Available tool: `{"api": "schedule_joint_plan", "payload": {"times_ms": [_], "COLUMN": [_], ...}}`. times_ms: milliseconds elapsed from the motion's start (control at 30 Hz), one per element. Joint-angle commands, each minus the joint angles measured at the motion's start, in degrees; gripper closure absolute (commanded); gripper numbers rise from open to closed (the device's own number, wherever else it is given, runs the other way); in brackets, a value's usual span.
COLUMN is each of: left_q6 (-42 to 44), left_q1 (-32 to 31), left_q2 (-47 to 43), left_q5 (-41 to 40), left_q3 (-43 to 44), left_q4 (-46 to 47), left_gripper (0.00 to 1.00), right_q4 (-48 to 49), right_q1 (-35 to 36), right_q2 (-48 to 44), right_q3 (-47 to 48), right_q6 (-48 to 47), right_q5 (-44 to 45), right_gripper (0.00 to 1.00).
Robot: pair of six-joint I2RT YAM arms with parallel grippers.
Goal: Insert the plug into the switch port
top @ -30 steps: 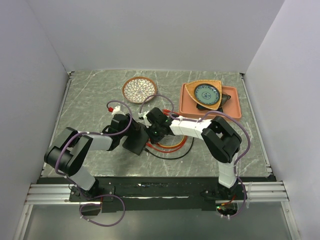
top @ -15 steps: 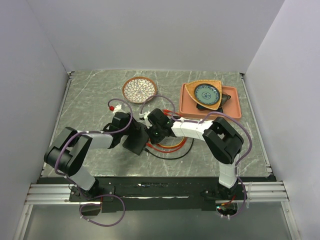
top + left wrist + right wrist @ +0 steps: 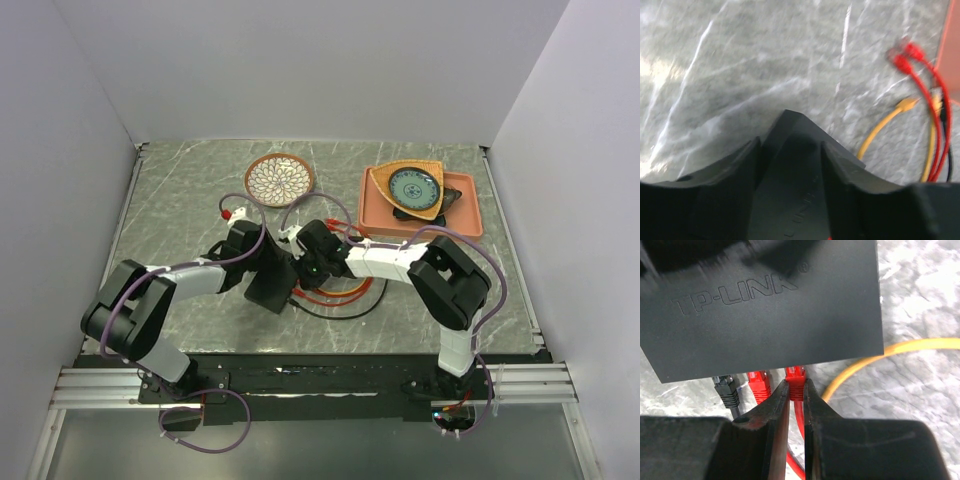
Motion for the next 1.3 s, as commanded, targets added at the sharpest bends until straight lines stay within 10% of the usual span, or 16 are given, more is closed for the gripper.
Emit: {"api": "schedule_joint_plan", "payload": {"times_ms": [0, 400, 1267], "left_q6": [-4.3, -1.4, 0.6], "left_q1": [-5.5, 1.7, 13.7], "left_q2": [-0.6, -2.1, -16.4], "left_q5": [20.4, 21.5, 11.4], "left_q3": [-0.3, -2.4, -1.3], "left_q4": [-11.3, -12.3, -20.7], "left_gripper": [0.41, 0.33, 0.15], "right_q4": [28.6, 25.6, 20.0], "right_q1": [1.5, 1.5, 0.3], "right_q2": [-2.7, -2.1, -4.6], "right_q3": [3.3, 4.9, 6.1], "right_q6": [0.6, 0.9, 2.4], "right_q5": [-2.9, -5.0, -3.1], "right_gripper": [0.84, 0.82, 0.27]}}
